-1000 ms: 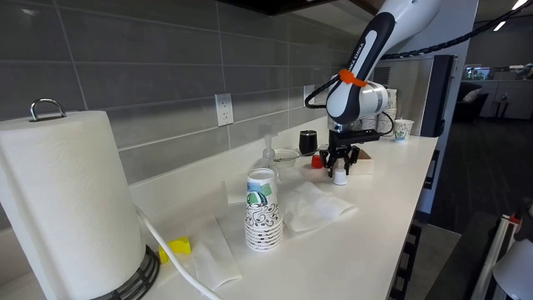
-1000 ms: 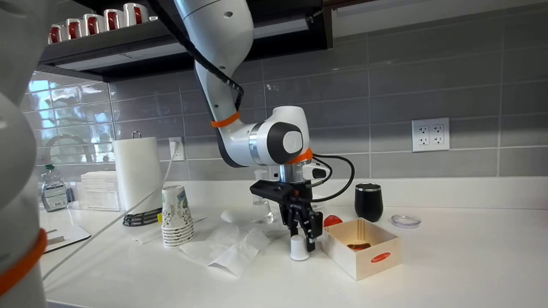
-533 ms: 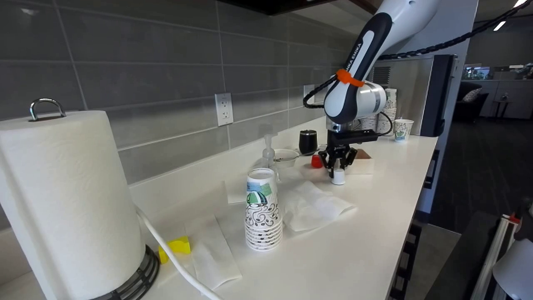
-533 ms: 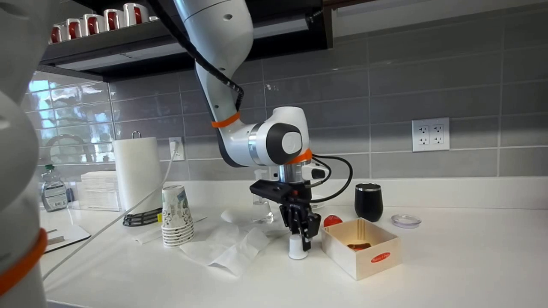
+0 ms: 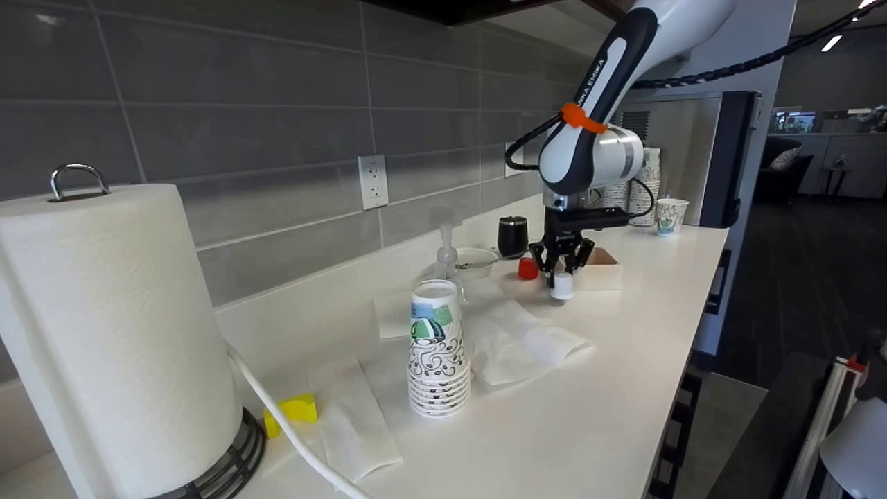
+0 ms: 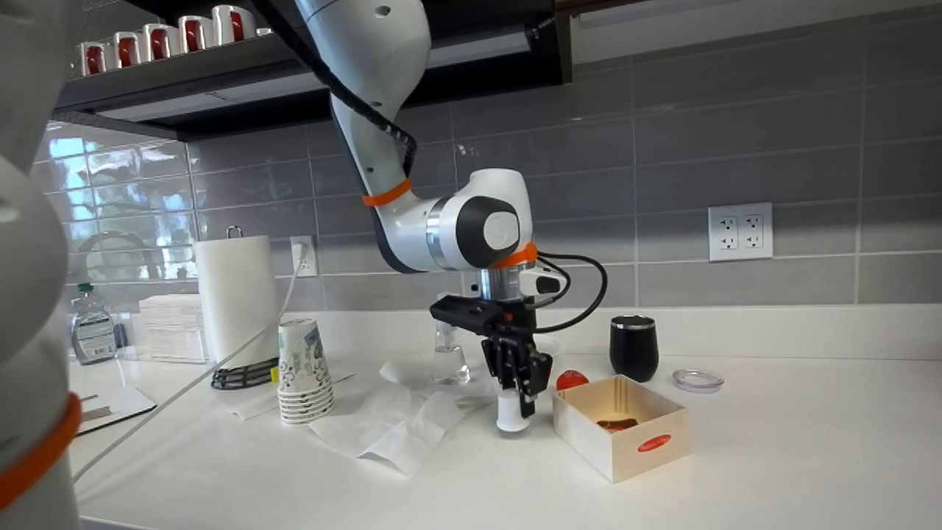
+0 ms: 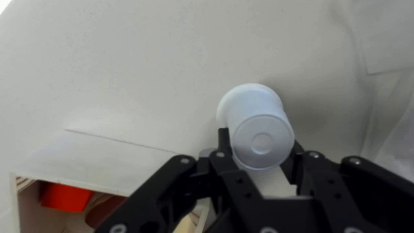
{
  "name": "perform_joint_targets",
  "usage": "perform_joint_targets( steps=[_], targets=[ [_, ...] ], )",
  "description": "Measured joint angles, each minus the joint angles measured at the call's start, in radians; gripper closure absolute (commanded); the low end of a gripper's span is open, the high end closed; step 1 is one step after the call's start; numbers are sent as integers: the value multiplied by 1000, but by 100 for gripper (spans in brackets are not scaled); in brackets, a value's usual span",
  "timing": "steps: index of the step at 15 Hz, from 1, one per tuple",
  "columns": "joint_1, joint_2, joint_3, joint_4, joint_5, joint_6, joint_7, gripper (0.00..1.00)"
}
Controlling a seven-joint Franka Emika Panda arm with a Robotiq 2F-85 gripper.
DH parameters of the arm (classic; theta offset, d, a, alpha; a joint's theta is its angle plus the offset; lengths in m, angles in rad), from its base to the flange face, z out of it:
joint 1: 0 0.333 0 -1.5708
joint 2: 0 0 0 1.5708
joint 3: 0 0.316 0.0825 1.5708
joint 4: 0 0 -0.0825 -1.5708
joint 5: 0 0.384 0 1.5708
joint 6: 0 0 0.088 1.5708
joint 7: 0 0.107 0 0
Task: Put the coffee capsule in the small crate
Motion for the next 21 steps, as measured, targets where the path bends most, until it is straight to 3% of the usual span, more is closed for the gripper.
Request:
perform_joint_targets(
  steps=[5,10,15,21],
  targets=[
    [-12,-133,-40,-27,0,-63,0,86],
    [-71,-213,-97,-33,1,-92,18,86],
    [-136,-194,-131,-14,120,-62,-11,86],
    [-146,-77,-124,85,253,-22,-42,86]
  ],
)
